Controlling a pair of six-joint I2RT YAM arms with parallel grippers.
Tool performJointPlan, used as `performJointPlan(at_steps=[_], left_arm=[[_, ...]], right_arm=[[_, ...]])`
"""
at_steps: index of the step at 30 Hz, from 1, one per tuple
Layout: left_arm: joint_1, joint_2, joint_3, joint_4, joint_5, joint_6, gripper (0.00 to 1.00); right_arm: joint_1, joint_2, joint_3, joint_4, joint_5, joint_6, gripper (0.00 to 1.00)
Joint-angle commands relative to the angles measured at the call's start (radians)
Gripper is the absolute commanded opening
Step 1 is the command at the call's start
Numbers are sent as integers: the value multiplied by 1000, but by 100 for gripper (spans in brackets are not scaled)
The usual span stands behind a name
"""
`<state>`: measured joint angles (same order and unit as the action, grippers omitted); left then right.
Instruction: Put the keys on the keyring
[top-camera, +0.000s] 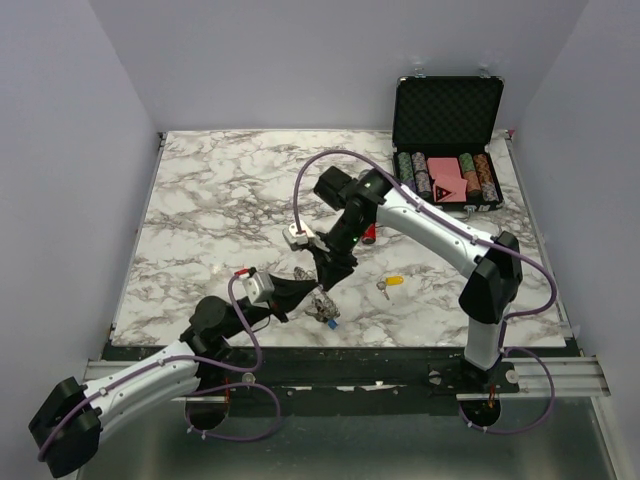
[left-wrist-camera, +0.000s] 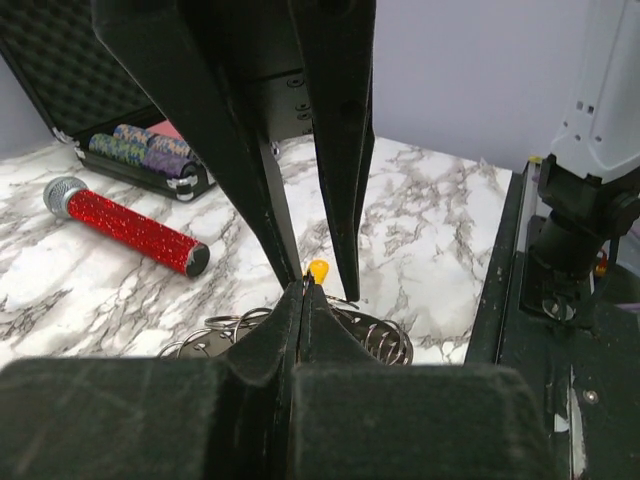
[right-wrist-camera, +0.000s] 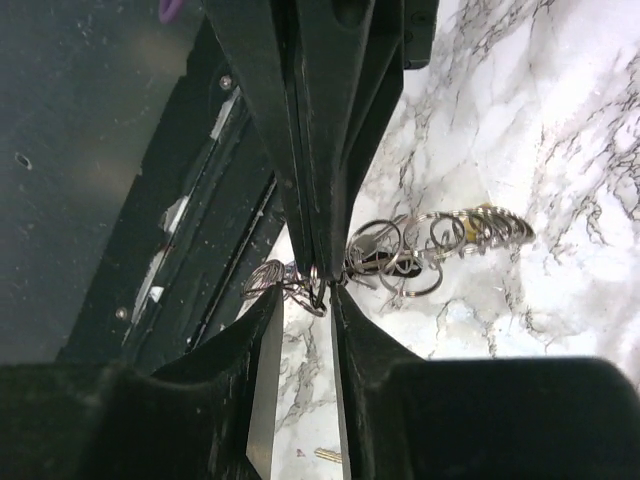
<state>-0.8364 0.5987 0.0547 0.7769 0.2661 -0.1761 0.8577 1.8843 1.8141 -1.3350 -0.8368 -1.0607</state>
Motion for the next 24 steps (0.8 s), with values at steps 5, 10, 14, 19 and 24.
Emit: performJointPlan(at_steps=[5,10,14,19,24], left_arm=[[10,-34,-116,107,-11,-40,0],[10,-45,-122,111,-15,-45,0],[10,-48,-125,113,-18,-49,0],[8,-51,-127,113,-21,-54,0],[10,-51,-127,117,-27,-56,0]], right_arm=[[-86,-36,-2,-84,-195,-58,37],[-95,-48,-32,-64,-226,-73,37],[-94,-42,-29,-67,-254,-74,35],[-94,-33,-26,-66,-285,-70,33],[-94,-24,-32,-62,-297,-62,32]])
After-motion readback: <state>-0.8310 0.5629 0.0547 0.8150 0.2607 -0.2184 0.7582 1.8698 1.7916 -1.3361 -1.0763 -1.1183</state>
